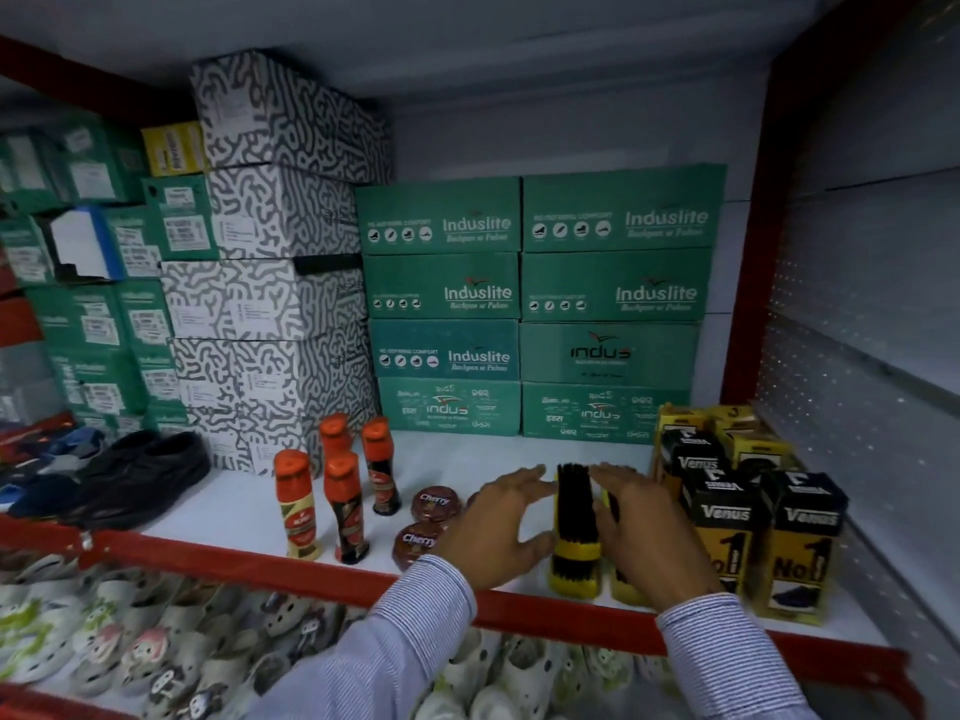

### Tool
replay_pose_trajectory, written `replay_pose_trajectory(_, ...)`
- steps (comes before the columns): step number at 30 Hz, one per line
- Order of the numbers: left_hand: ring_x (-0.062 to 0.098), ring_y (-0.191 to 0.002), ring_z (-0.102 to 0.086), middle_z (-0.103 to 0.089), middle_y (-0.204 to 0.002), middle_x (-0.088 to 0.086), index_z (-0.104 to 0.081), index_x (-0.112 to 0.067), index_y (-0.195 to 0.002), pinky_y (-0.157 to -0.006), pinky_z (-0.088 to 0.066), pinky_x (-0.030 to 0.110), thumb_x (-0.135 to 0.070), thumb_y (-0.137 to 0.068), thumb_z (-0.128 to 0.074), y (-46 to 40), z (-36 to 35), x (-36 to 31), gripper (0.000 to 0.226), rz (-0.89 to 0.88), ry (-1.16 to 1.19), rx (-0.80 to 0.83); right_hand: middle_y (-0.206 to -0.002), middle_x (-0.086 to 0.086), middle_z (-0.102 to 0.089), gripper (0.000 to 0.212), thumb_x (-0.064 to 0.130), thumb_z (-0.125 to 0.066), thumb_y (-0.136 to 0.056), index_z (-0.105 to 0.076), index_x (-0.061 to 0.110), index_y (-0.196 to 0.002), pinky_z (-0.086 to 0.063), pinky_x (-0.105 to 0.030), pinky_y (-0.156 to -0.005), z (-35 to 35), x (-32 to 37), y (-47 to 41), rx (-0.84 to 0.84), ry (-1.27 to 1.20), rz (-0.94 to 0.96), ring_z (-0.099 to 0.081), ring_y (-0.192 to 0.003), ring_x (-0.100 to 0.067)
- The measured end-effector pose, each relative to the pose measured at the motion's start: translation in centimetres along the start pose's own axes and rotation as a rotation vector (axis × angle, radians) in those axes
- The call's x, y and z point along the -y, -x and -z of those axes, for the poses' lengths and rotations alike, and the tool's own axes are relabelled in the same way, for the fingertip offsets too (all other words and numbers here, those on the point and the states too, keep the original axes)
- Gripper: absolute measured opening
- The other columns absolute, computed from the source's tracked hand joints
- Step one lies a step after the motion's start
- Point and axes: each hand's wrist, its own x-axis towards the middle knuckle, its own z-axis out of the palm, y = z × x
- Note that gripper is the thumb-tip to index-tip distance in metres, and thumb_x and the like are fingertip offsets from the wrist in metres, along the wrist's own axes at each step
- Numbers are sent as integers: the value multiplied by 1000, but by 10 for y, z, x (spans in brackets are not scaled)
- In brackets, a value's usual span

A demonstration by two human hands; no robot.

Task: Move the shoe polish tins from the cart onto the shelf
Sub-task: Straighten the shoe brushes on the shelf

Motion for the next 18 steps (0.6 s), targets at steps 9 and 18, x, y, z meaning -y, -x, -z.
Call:
replay_pose_trajectory(9,24,-125,-57,-63,-135,8,-61,-15,-129,-107,-46,34,-9,-85,-66,-17,-24,-35,45,-17,-47,82,-147,-9,-48,51,-5,-47,-89,-50,14,-136,-45,-40,-107,-18,-33,7,249,145,-92,-44,-137,-27)
replay_pose_trajectory(18,21,-123,-59,-64,-135,6,-62,-14,-129,-108,-44,32,-5,-84,-65,-13,-23,-37,45,26,-58,71,-146,-9,-47,52,-4,-57,-86,-51,13,-135,-48,-38,-102,-15,-31,8,266,145,-100,-49,-132,-27)
